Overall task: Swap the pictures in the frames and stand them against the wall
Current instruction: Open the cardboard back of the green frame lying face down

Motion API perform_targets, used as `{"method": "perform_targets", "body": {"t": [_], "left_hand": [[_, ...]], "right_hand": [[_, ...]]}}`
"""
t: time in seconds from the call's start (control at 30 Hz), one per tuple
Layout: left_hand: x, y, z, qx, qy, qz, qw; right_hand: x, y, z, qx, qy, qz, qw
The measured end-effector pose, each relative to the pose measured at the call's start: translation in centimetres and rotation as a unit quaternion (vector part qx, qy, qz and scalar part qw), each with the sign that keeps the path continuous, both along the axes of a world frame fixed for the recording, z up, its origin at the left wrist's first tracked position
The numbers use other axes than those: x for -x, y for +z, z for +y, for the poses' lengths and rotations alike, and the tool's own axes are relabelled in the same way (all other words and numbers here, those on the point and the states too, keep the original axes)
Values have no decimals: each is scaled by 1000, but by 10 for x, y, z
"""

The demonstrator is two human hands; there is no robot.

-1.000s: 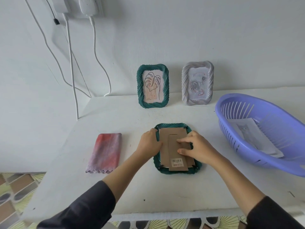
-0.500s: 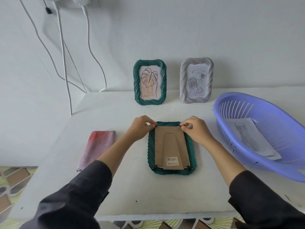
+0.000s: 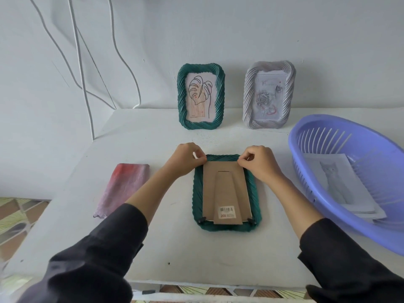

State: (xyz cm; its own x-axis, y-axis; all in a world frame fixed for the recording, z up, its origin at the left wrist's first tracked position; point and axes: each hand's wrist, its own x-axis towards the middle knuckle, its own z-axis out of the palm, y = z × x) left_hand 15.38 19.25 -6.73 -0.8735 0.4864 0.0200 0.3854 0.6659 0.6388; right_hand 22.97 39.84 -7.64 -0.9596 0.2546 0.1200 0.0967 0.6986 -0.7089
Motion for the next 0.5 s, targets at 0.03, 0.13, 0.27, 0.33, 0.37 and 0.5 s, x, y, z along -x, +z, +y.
{"method": "perform_targets", "body": {"t": [0.03, 0.13, 0.27, 0.33, 0.37, 0.5], "left_hand": [[0, -1, 1, -1, 7, 2, 1000], [-2, -3, 6, -11, 29, 3, 1000], [-6, -7, 10, -23, 59, 1, 998], [-6, -7, 12, -25, 70, -7, 997], [-6, -7, 13, -26, 76, -12, 997], [-6, -8, 14, -23, 105, -20, 994]], "right_hand": [[1, 0, -1, 3, -4, 1, 1000], [4, 0, -4, 13, -20, 7, 1000], [7, -1, -7, 33, -42, 13, 999], [8, -1, -8, 31, -51, 7, 998], [9, -1, -9, 30, -56, 5, 998], [9, -8, -12, 50, -57, 16, 997]]}}
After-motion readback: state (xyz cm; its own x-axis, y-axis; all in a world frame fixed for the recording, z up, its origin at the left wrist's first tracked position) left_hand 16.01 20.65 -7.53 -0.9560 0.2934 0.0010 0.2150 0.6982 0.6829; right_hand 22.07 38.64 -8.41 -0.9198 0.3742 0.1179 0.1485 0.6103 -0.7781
